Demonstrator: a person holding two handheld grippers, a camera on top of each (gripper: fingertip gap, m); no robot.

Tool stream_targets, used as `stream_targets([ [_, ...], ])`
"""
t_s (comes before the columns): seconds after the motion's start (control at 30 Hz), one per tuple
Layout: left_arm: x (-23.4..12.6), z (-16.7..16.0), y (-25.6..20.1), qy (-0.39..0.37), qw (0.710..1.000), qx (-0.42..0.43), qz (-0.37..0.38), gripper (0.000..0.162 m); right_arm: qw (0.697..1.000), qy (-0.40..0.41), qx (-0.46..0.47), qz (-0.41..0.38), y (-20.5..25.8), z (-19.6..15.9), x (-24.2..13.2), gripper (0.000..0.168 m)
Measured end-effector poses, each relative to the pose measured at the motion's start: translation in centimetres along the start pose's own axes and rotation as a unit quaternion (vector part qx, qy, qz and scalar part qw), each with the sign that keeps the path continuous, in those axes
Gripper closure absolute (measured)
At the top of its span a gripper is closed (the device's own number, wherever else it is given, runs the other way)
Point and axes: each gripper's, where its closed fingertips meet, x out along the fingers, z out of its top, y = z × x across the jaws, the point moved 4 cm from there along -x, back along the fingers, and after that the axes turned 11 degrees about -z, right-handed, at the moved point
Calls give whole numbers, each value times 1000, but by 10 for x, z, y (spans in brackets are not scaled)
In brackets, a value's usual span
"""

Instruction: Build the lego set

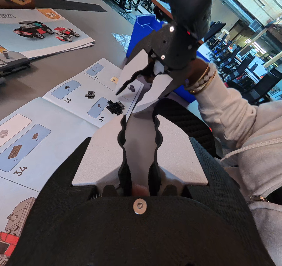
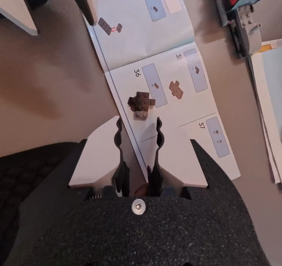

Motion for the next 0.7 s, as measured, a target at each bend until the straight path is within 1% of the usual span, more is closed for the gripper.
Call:
stream_targets([
  [0.1, -2, 1, 1, -9, 1000, -7, -5, 128, 998, -52, 18, -21, 1, 3, 6, 135],
  [0.13, -2, 1, 1, -14, 1000, -8, -7, 128, 998, -57, 19, -24, 1, 2, 8, 138],
  [0.17, -3, 2, 1, -18, 1000, -9, -7, 129, 998, -57, 18, -24, 0, 0, 10, 145],
  [0.2, -4, 2, 1, -22, 1000, -10, -7, 129, 998, -57, 17, -14, 2, -2, 12, 150],
  [0.23, -4, 2, 2, -24, 1000, -13, -6, 129, 998, -65, 19, 0, 3, -1, 11, 152],
  [0.37, -1, 0, 5, -7, 1000, -25, 5, 128, 997, -70, -13, 25, -8, -3, 5, 152],
  [0.47, 1, -2, 5, 6, 1000, -23, 6, 128, 993, -77, -44, 77, -18, -2, -5, 152],
  [0.63, 2, -3, 4, 10, 1000, -26, -5, 128, 982, -49, -127, 127, -44, 5, -5, 152],
  [0.7, 2, -3, 4, 9, 1000, -26, -5, 128, 978, -17, -146, 146, -48, 4, 2, 152],
])
